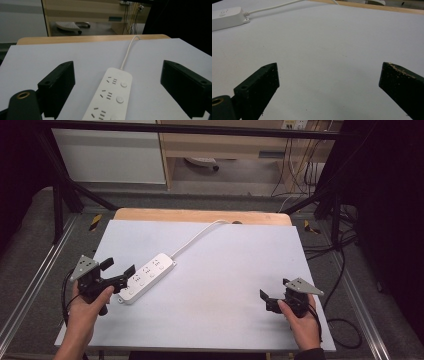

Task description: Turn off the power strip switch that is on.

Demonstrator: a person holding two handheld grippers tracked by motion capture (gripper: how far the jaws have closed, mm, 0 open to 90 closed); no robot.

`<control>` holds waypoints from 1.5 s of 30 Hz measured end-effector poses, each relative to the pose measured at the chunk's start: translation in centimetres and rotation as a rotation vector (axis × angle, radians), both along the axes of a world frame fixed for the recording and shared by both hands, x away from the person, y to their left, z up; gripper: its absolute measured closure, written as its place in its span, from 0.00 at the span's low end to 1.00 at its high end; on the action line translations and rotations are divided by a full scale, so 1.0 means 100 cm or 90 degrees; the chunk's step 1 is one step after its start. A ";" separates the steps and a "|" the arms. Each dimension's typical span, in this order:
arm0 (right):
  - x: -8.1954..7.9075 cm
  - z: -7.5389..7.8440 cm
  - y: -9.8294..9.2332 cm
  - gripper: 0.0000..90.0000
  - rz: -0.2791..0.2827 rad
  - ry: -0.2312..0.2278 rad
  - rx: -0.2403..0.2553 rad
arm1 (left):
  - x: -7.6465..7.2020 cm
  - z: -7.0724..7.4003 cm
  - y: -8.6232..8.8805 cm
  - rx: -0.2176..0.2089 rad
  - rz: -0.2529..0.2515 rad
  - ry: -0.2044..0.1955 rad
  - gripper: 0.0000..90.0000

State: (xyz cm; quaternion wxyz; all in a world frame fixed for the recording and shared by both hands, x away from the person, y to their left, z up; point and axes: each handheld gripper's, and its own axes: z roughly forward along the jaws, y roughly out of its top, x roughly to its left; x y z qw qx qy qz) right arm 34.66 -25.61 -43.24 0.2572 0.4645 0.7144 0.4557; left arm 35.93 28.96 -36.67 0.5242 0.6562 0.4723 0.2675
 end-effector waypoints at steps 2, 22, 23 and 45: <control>0.000 0.000 0.000 0.04 0.000 0.000 0.000 | 0.005 0.001 -0.002 0.000 0.001 -0.002 0.14; -0.001 0.002 -0.001 0.04 -0.001 -0.003 0.004 | 0.036 -0.006 -0.029 0.003 -0.013 0.012 0.13; -0.001 0.002 -0.001 0.04 -0.001 -0.003 0.005 | 0.036 -0.008 -0.032 0.003 -0.016 0.016 0.13; -0.001 0.000 -0.002 0.04 -0.012 0.007 0.007 | 0.038 -0.029 -0.036 0.026 -0.025 0.034 0.61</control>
